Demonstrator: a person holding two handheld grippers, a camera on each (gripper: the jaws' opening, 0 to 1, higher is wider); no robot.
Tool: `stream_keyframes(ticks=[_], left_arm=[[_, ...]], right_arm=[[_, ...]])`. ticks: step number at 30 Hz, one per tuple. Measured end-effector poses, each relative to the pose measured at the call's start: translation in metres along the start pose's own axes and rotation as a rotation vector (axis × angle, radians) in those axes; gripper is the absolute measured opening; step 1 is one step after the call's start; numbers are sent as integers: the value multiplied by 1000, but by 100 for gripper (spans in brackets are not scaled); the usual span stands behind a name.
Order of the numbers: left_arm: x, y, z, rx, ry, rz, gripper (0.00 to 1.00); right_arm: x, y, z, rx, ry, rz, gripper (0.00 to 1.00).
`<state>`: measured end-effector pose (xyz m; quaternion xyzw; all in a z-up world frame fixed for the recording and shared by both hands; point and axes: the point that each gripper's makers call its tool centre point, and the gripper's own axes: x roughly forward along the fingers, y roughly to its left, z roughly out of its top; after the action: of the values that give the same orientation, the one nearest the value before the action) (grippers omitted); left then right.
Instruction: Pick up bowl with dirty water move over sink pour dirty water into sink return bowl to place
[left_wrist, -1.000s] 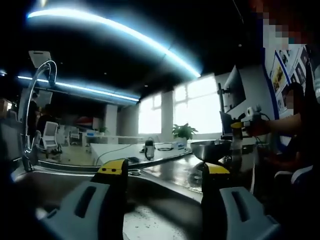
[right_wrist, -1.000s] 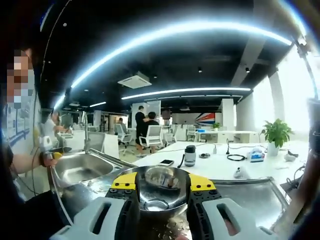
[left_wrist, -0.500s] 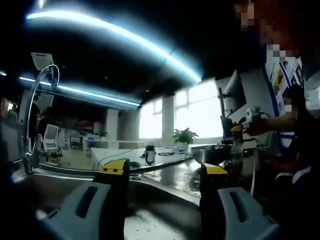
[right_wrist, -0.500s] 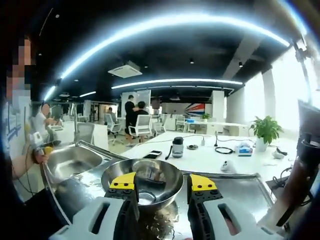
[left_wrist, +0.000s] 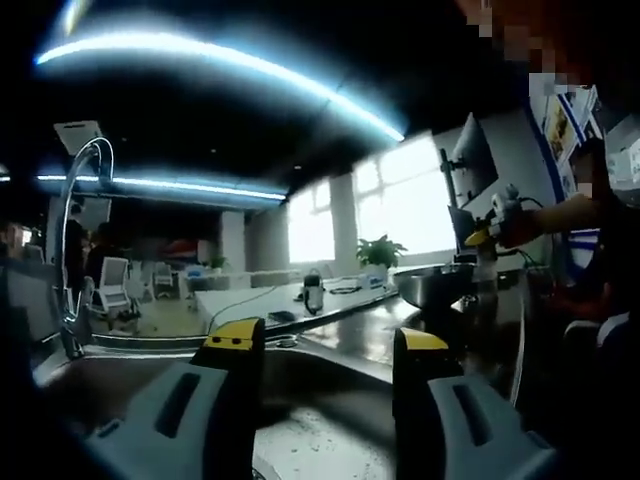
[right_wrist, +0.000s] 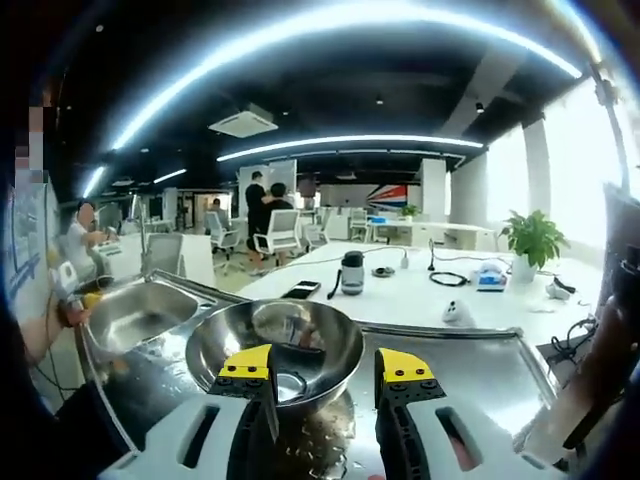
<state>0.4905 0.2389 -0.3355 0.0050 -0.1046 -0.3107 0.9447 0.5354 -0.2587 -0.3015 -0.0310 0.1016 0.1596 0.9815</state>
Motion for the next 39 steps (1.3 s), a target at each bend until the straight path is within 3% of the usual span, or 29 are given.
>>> stream_keyframes(ticks=[3, 7, 13, 26, 34, 39], left_arm=[[-2, 9, 9, -54, -48, 33, 46], [-2, 13, 12, -65, -67, 51, 46], [0, 8, 5, -48, -31, 42, 46], [-2, 9, 10, -62, -54, 37, 50], [-2, 9, 6, -84, -34, 21, 51], [-2, 8, 4, -50, -19, 23, 51]], right_arm=[[0, -3, 1, 32, 24, 12, 32], [3, -5, 7, 30, 43, 22, 32], [17, -5, 5, 18, 83, 53, 32], [25, -6, -8, 33, 195, 76, 27], [41, -6, -14, 78, 249, 47, 29], [45, -8, -21, 93, 300, 46, 29]])
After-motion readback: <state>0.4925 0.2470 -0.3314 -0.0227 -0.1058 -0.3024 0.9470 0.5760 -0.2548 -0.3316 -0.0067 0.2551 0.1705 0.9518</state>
